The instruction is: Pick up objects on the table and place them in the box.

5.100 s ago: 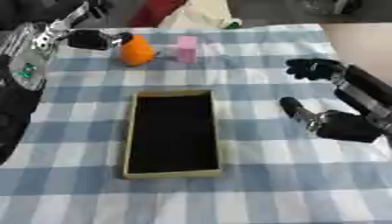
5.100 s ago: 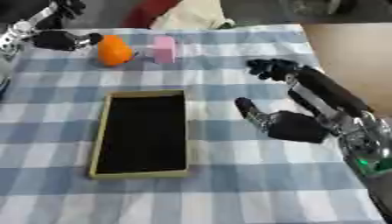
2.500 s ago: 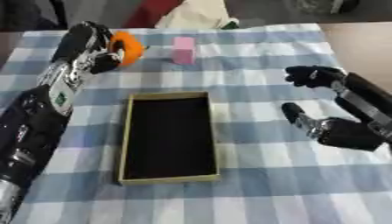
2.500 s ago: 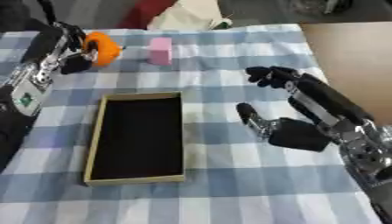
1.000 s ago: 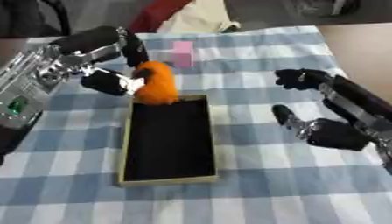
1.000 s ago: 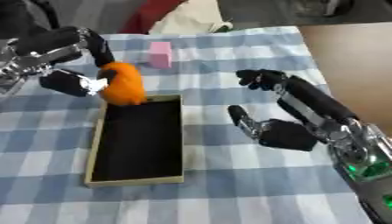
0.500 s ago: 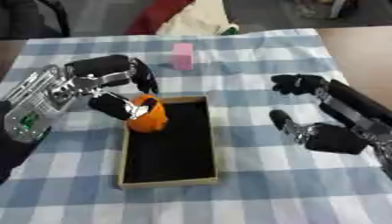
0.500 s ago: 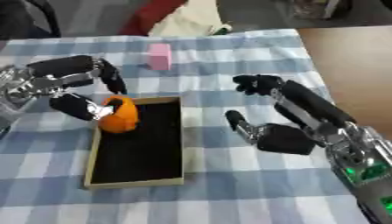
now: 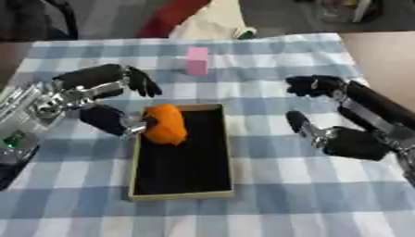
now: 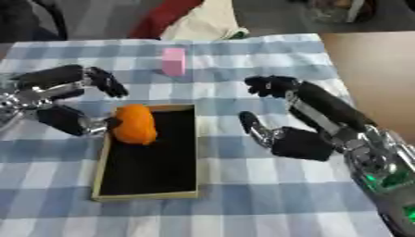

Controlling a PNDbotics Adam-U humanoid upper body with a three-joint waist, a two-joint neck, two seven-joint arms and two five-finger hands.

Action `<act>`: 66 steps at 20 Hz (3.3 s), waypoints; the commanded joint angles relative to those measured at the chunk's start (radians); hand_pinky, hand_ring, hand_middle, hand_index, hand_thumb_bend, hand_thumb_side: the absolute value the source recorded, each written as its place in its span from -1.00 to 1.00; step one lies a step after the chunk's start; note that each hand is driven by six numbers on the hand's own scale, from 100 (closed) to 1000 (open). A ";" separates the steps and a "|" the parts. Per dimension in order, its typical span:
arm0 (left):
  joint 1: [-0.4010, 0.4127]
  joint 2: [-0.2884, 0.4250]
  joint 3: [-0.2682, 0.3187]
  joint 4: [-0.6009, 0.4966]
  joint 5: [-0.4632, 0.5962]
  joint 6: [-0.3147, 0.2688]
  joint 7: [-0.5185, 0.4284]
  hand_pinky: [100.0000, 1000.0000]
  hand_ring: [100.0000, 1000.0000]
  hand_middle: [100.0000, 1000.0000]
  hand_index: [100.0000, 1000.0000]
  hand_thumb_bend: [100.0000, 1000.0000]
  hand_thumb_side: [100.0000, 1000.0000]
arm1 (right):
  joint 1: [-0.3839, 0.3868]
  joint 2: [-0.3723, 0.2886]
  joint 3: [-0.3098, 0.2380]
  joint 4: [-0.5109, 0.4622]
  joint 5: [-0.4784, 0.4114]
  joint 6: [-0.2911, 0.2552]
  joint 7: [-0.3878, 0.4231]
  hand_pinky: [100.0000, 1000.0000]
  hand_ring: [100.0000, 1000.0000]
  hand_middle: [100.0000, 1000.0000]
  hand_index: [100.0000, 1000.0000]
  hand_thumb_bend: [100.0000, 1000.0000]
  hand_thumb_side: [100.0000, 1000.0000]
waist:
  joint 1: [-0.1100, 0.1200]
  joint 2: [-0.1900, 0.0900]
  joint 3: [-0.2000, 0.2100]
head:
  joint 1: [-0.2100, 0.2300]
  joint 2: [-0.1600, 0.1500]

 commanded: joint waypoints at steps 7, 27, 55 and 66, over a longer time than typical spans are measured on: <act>0.063 0.013 0.122 -0.218 0.090 0.054 0.097 0.53 0.39 0.30 0.64 -0.49 0.21 | -0.278 -0.032 0.069 0.160 0.056 -0.034 0.099 0.72 0.70 0.66 0.93 -0.75 0.35 | -0.027 -0.013 0.083 | -0.038 -0.027; 0.092 -0.067 0.108 -0.335 0.164 0.042 0.023 0.55 0.40 0.29 0.65 -0.38 0.34 | -0.527 0.320 -0.029 0.892 0.378 -0.177 0.005 0.76 0.75 0.79 0.96 -0.05 0.38 | -0.026 -0.003 0.197 | -0.097 -0.052; 0.116 -0.056 0.090 -0.298 0.196 0.025 -0.038 0.56 0.40 0.27 0.65 -0.42 0.38 | -0.567 0.185 -0.179 1.014 0.314 -0.149 -0.057 0.80 0.77 0.75 0.94 0.03 0.36 | -0.069 0.003 0.251 | -0.111 -0.058; 0.120 -0.056 0.097 -0.297 0.200 0.024 -0.041 0.55 0.39 0.26 0.65 -0.43 0.39 | -0.540 0.154 -0.191 1.016 0.276 -0.140 -0.060 0.79 0.76 0.73 0.93 -0.02 0.36 | -0.069 0.038 0.254 | -0.125 -0.047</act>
